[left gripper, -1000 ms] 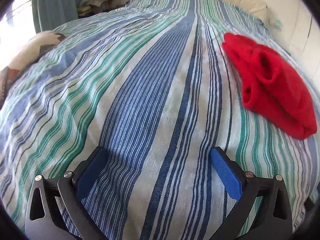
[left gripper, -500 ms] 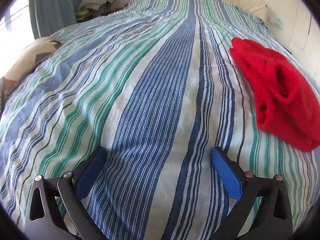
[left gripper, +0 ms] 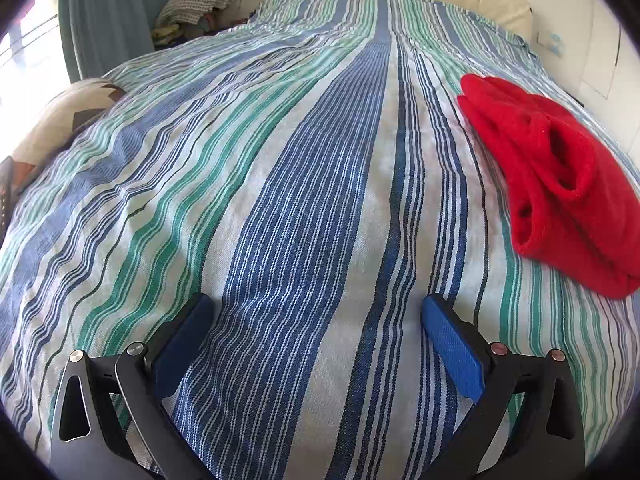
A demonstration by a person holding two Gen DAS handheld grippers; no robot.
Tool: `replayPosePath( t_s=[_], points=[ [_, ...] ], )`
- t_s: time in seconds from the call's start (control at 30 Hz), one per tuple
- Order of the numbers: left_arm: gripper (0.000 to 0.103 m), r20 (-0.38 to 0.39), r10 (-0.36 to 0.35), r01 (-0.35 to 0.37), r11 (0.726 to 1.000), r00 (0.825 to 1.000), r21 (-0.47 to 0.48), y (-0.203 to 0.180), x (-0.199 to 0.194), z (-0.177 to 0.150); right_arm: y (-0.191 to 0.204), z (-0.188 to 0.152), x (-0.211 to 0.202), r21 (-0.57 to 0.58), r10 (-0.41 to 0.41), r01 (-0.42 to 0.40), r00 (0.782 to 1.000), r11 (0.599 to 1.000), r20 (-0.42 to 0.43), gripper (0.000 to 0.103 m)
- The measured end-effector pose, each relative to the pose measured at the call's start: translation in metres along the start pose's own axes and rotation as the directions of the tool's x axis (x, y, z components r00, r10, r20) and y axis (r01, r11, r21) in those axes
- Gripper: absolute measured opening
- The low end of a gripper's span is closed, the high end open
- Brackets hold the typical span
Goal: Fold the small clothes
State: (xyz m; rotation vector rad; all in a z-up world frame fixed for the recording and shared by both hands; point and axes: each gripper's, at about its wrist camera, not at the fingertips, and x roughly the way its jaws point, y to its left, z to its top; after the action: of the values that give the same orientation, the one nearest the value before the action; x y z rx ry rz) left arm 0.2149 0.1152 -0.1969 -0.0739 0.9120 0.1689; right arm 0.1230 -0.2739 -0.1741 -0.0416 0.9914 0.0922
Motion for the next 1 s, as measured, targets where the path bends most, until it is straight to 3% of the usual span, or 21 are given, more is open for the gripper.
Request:
replayPosePath(
  t_s=[1.0],
  points=[
    [0.103, 0.001, 0.002, -0.002, 1.0, 1.0, -0.001, -0.0003, 0.0003, -0.0003, -0.0007, -0.0031, -0.0014, 0.003, 0.006, -0.006, 1.0, 1.0, 0.022, 0.103]
  ],
)
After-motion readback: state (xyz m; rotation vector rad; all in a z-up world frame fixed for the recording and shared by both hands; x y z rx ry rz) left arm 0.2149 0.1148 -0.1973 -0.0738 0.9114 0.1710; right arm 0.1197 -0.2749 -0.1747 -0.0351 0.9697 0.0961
